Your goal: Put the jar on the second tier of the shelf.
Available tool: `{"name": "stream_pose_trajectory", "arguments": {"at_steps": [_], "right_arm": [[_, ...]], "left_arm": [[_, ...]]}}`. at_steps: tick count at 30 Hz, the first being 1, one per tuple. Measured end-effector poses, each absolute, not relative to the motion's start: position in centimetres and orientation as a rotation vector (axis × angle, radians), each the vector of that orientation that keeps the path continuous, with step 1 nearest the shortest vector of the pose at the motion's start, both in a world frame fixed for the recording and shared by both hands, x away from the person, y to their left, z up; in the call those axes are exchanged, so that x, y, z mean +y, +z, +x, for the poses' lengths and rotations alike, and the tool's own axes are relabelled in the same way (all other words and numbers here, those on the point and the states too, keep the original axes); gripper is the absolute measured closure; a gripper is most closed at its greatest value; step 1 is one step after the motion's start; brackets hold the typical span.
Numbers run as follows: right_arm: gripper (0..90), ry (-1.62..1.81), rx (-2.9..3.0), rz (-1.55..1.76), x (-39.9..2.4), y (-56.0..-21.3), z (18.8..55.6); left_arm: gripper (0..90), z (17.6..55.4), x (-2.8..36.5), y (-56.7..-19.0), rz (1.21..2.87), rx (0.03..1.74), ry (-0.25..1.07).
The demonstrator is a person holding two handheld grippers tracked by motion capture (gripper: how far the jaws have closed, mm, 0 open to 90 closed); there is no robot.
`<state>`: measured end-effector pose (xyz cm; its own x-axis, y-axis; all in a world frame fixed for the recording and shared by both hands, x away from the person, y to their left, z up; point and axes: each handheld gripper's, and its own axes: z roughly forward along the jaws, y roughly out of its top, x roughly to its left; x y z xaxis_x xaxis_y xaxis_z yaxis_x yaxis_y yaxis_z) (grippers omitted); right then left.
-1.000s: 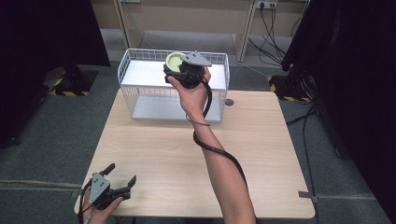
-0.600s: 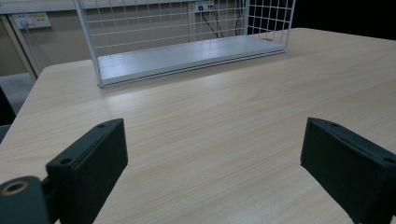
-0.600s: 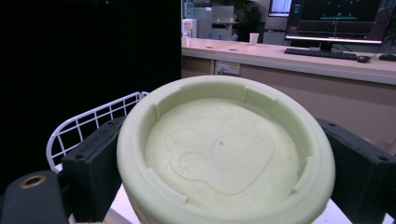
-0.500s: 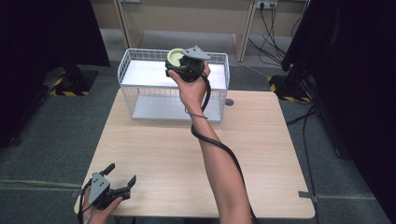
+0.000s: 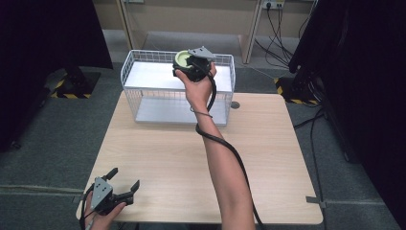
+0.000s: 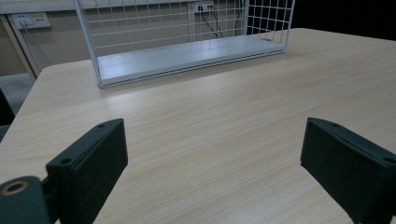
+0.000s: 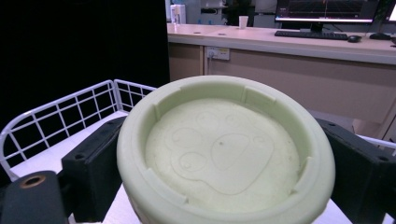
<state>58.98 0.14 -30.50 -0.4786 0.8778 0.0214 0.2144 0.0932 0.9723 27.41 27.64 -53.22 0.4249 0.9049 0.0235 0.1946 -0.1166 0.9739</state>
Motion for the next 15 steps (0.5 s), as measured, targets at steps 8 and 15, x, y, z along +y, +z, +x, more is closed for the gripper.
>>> {"name": "stream_pose_trajectory", "arguments": {"at_steps": [8, 15], "right_arm": [[11.4, 1.376, 1.798, 1.119, 0.1, -32.1, 60.3], [11.4, 1.361, 1.806, 1.14, 0.1, -33.0, 60.8]], "left_arm": [[7.0, 27.4, 27.7, -53.2, 1.591, 0.991, 0.815], [7.0, 27.4, 27.7, -53.2, 1.591, 0.989, 0.816]]}}
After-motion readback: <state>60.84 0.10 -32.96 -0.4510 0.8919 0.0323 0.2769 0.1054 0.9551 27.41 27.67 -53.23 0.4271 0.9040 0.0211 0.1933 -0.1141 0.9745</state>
